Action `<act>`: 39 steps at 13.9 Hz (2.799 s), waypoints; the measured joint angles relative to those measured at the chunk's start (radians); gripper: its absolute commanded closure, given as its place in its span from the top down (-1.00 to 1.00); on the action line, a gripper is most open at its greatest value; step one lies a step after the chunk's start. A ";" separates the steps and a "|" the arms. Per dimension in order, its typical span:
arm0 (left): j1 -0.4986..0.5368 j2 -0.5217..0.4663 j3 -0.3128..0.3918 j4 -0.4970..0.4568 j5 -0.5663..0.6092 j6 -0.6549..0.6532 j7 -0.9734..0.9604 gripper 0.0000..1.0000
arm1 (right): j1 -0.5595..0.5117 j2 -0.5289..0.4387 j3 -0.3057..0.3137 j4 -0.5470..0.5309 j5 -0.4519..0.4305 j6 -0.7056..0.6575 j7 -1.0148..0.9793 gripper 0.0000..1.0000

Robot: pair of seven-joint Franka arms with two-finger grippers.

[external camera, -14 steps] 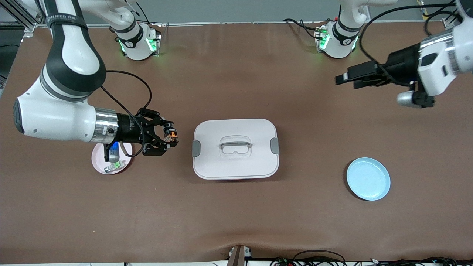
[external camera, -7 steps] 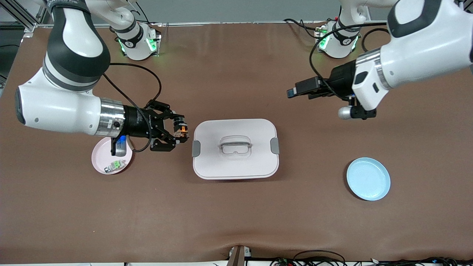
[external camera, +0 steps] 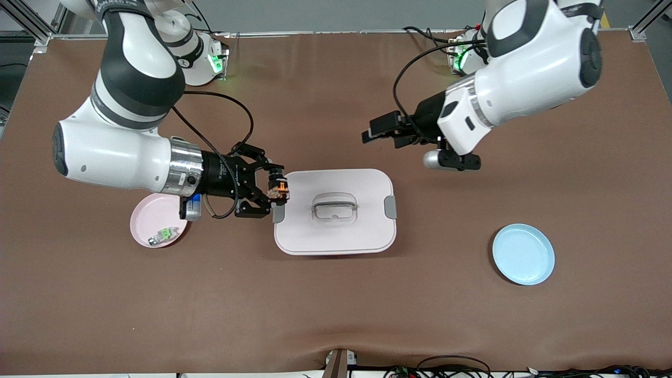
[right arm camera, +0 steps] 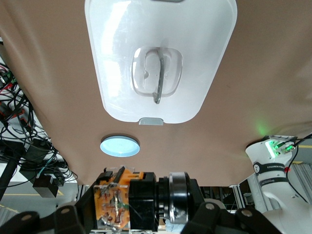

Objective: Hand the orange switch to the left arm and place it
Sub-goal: 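Carry the switch over the box while the left gripper approaches, then grasp the orange switch with the left gripper above the box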

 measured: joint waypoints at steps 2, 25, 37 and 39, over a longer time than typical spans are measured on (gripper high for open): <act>-0.023 0.009 -0.003 0.000 -0.016 0.076 0.000 1.00 | 0.011 0.000 0.000 0.003 0.000 0.000 0.043 -1.00; -0.117 0.138 -0.011 0.032 -0.065 0.265 0.000 -0.17 | 0.187 0.012 -0.002 0.004 -0.038 0.161 0.234 -1.00; -0.114 0.145 -0.009 0.032 -0.065 0.265 0.014 -0.90 | 0.189 0.019 -0.007 0.008 -0.037 0.164 0.237 -1.00; -0.114 0.147 -0.008 0.032 -0.065 0.265 0.016 -0.90 | 0.189 0.022 -0.007 0.008 -0.036 0.165 0.238 -1.00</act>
